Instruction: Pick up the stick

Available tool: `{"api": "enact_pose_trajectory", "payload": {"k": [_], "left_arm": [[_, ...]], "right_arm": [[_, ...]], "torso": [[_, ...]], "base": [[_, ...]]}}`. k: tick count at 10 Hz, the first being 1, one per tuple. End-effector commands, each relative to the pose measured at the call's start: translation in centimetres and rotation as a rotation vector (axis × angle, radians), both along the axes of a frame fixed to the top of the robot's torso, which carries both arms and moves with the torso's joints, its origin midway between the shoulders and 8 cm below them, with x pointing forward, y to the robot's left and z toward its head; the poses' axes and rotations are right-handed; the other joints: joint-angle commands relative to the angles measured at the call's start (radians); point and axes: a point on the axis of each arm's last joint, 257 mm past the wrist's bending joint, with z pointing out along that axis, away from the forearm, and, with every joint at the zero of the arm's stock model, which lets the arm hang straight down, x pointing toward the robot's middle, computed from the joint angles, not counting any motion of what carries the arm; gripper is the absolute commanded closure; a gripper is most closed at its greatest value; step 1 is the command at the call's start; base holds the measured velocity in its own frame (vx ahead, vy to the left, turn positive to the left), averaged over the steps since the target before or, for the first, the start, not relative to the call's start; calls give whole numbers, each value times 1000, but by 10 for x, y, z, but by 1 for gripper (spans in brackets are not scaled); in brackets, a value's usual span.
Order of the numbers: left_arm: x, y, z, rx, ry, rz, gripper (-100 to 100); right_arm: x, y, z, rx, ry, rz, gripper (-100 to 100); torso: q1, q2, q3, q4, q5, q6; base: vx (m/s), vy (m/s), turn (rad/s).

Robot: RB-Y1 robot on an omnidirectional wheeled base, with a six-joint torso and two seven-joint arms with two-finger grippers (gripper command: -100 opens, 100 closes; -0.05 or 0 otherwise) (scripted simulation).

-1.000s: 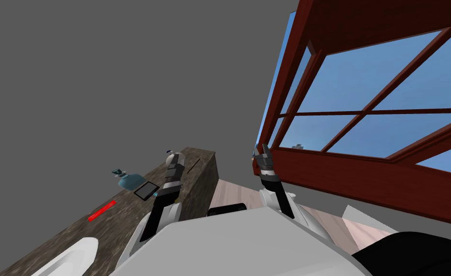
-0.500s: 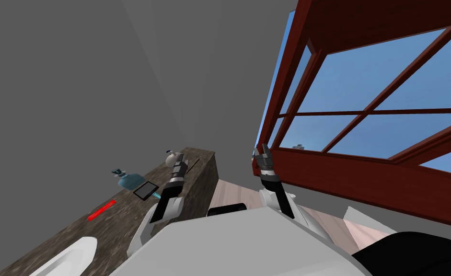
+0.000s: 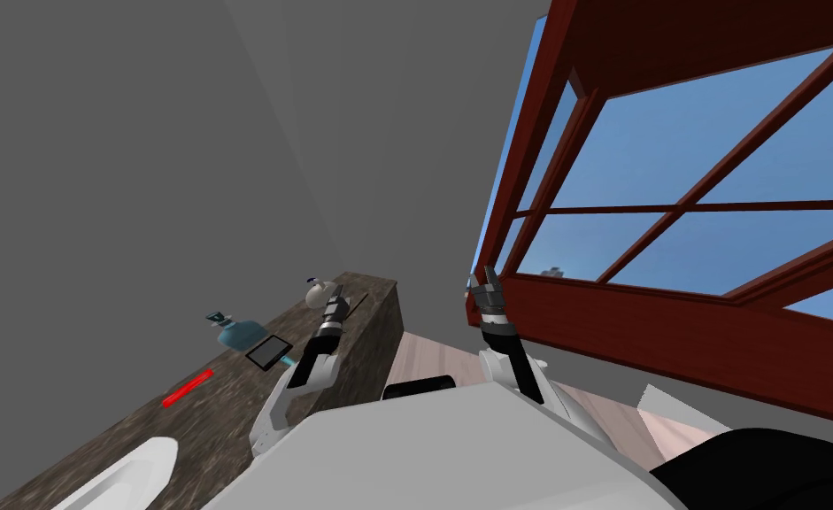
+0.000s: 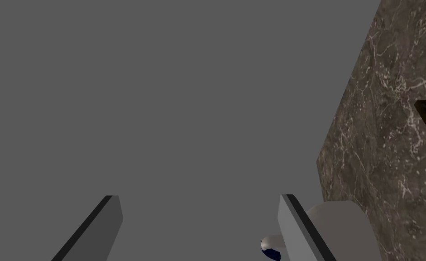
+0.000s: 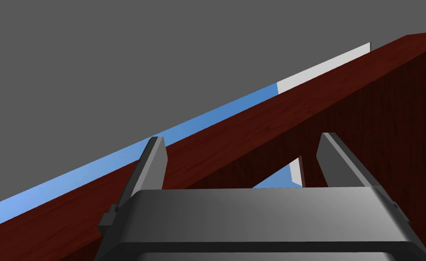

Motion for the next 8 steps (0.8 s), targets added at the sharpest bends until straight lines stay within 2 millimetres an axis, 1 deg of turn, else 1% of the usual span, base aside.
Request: {"api": "enact_pose_trajectory", "payload": {"k": [1, 2, 3, 4, 5, 6, 7, 8], "left_arm": [[7, 3, -11, -16, 32, 2, -100], [20, 8, -21, -43, 68, 2, -100], [20, 10, -27, -45, 83, 5, -100], [33, 15, -34, -72, 115, 7, -100], [33, 17, -43, -75, 134, 11, -100], [46, 22, -48, -104, 167, 15, -100], [46, 24, -58, -107, 187, 20, -100], [57, 30, -62, -135, 215, 25, -100]], "right_arm": [[0, 0, 0, 0, 0, 0, 0], [0, 0, 0, 0, 0, 0, 0], [0, 0, 0, 0, 0, 0, 0], [0, 0, 0, 0, 0, 0, 0], [0, 0, 0, 0, 0, 0, 0], [0, 0, 0, 0, 0, 0, 0], [0, 0, 0, 0, 0, 0, 0], [0, 0, 0, 0, 0, 0, 0]], "torso": [[0, 0, 0, 0, 0, 0], [0, 0, 0, 0, 0, 0], [0, 0, 0, 0, 0, 0], [0, 0, 0, 0, 0, 0], [0, 0, 0, 0, 0, 0], [0, 0, 0, 0, 0, 0], [0, 0, 0, 0, 0, 0], [0, 0, 0, 0, 0, 0]], "base": [[9, -11, 9], [9, -9, 18], [10, -8, 6], [11, -11, 23], [10, -10, 8], [12, -9, 28], [13, -9, 6], [14, -11, 22]]}}
